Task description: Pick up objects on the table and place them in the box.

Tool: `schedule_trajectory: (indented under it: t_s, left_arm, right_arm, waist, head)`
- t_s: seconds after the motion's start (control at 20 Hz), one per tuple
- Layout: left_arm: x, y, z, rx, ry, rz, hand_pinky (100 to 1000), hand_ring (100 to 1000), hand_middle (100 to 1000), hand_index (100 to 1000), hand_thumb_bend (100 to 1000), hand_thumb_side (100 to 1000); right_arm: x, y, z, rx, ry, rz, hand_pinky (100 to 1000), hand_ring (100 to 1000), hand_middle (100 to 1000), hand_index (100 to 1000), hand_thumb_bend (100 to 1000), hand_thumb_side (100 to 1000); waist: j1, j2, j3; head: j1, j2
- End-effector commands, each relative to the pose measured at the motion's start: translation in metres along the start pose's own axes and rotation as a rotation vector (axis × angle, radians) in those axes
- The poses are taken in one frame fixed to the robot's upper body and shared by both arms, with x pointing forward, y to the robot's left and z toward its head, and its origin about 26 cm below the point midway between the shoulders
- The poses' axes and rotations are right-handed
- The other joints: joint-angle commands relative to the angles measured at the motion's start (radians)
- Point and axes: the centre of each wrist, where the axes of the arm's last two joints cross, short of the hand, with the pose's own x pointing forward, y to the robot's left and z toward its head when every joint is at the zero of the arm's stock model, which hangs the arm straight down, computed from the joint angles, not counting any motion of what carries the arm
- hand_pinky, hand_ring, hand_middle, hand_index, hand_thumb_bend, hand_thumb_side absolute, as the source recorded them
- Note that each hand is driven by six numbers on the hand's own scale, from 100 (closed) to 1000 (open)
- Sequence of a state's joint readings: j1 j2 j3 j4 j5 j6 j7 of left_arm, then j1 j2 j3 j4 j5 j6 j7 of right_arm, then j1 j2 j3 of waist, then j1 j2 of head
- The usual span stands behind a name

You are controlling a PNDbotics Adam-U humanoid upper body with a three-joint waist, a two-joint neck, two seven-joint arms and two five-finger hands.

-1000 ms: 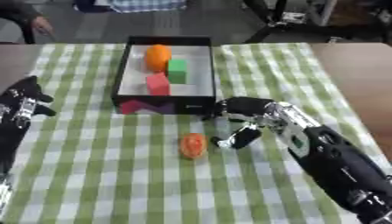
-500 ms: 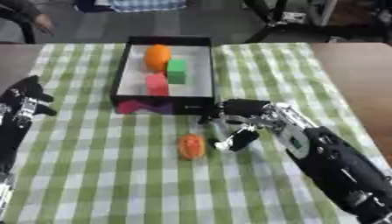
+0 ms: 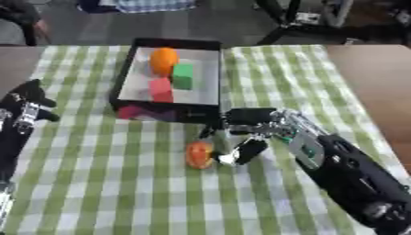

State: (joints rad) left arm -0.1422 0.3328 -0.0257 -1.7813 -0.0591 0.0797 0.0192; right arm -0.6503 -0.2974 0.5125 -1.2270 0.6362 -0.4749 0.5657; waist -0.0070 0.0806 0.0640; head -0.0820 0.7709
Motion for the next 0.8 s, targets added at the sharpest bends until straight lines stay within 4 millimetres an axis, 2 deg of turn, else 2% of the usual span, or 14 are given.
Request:
schedule_trajectory:
  t_s: [0.05, 0.55, 0.65, 0.8]
  left_arm:
    - [0.005, 0.005, -0.002, 0.005, -0.019, -0.013, 738, 522, 579, 912, 258, 810]
    - [0.006, 0.004, -0.003, 0.004, -0.023, -0.011, 738, 525, 580, 913, 257, 810]
    - [0.006, 0.004, -0.003, 0.004, -0.023, -0.01, 738, 524, 579, 913, 257, 810]
    - [0.006, 0.004, -0.003, 0.004, -0.023, -0.009, 738, 524, 579, 912, 257, 810]
  right_arm:
    - [0.003, -0.012, 0.004, -0.001, -0.013, 0.029, 888, 786, 761, 865, 129, 609]
    - [0.01, -0.015, -0.003, 0.012, -0.03, 0.076, 887, 790, 764, 865, 143, 596]
    - [0.009, -0.013, -0.005, 0.027, -0.028, 0.09, 887, 791, 764, 854, 118, 550]
    - [0.007, -0.008, -0.008, 0.041, -0.018, 0.112, 885, 790, 761, 776, 100, 449]
  waist:
    - [0.008, -0.025, 0.0]
    - [0.009, -0.026, 0.003]
    - [0.009, -0.026, 0.004]
    - [0.009, -0.026, 0.005]
  head:
    - [-0.003, -0.001]
    - [-0.005, -0.001]
    - [-0.006, -0.001]
    - [-0.006, -0.001]
